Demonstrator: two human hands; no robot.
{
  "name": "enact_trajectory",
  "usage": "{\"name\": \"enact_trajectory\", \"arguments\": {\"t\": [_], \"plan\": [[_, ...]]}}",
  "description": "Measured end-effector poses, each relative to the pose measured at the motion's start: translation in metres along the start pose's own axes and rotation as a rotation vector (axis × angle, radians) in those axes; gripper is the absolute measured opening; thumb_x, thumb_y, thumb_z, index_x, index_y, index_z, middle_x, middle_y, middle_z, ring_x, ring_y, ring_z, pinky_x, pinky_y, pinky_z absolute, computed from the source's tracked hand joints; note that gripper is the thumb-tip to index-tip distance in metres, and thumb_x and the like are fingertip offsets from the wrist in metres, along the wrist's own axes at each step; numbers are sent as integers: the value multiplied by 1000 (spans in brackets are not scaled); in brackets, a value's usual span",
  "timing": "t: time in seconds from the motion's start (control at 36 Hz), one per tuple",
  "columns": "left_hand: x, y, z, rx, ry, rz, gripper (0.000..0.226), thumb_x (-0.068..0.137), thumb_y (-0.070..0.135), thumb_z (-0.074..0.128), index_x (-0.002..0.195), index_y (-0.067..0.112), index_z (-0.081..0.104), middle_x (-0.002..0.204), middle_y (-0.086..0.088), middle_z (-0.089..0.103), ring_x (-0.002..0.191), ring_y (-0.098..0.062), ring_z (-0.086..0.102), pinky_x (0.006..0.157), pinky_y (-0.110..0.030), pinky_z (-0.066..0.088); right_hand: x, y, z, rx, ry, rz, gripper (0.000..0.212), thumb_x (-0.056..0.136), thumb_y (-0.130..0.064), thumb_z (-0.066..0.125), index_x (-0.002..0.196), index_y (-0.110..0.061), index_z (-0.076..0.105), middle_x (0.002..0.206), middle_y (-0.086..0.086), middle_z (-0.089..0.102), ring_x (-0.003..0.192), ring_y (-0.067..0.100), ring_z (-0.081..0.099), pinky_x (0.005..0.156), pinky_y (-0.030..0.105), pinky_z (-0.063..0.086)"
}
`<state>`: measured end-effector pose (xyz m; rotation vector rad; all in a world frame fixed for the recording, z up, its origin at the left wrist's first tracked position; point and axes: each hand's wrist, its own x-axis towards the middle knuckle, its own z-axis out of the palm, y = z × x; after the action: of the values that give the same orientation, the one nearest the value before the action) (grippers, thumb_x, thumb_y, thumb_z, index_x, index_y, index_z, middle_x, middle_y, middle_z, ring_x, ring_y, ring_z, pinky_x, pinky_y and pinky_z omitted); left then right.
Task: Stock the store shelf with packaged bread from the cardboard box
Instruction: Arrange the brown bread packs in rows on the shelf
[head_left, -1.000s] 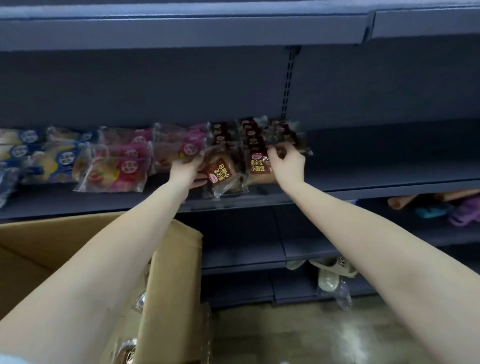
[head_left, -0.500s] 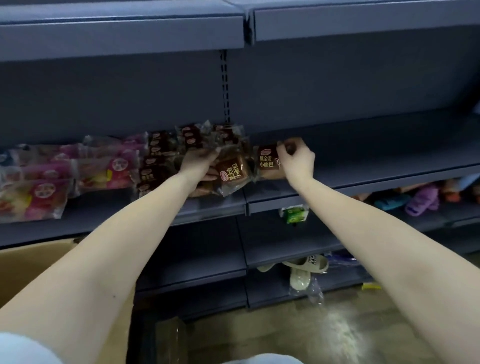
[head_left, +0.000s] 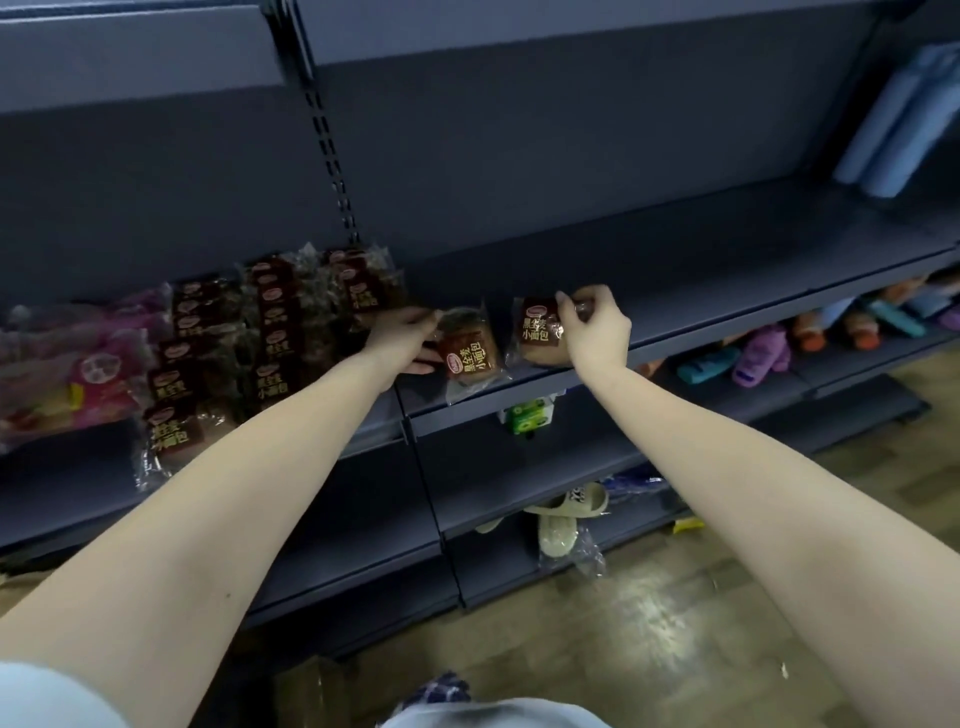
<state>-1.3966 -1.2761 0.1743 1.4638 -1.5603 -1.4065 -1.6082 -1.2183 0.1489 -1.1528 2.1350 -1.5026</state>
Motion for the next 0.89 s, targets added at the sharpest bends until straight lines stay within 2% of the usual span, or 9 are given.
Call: {"name": "enact_trajectory", "arguments": {"t": [0.11,0.31,0.56,0.64,0.72,0.78,0.83,0.89], "plan": [[15,10,14,17,19,-6,33,101,24,47,130,11,52,112,-9,61,80,-19,62,59,-25,51,8,8,-13,-3,59,41,28,92,-39,57,103,-13,59,89,-5,59,86,16,57,72,24,40],[40,16,38,45,10,1,25,100,24,49,122,17,58,113,-9,62,75,-15,62,54,-25,50,13,24,-26,-79,109,75,27,92,-38,57,101,-13,60,89,-3,62,91,20,62,75,27,44],[59,27,42,26,-16,8,25,101,16,46,124,17,55,124,-10,56,104,-25,61,56,-26,53,22,18,-26,-91,193,88,24,91,-35,57,101,-13,59,88,-4,61,88,21,61,78,34,50],[61,22,40,80,-26,23,28,99,14,47,126,18,55,120,-6,53,106,-23,57,67,-29,54,20,16,-23,-74,221,89,21,93,-30,57,102,-11,58,88,-5,60,86,17,59,73,28,45],[64,13,31,137,-16,81,29,96,11,49,122,17,61,123,-5,59,108,-20,57,90,-35,52,19,11,-20,-53,234,58,15,94,-21,53,103,-10,57,89,-1,62,86,18,58,72,26,43],[63,11,23,171,-1,113,29,95,10,49,119,17,64,123,-3,60,112,-19,56,100,-36,47,19,5,-17,-60,253,0,14,94,-12,48,103,-8,58,98,6,64,91,21,58,75,27,43],[64,12,14,141,9,130,27,95,7,49,114,18,66,121,-2,61,111,-17,56,100,-35,47,22,-5,-14,-69,265,-45,17,93,-6,44,104,-5,58,105,11,62,95,23,56,74,22,37],[64,14,6,82,12,141,22,95,6,50,106,19,65,119,-4,62,105,-16,59,93,-31,51,25,-17,-11,-55,264,-83,18,94,-5,43,105,-3,58,107,13,61,96,23,55,74,19,34]]}}
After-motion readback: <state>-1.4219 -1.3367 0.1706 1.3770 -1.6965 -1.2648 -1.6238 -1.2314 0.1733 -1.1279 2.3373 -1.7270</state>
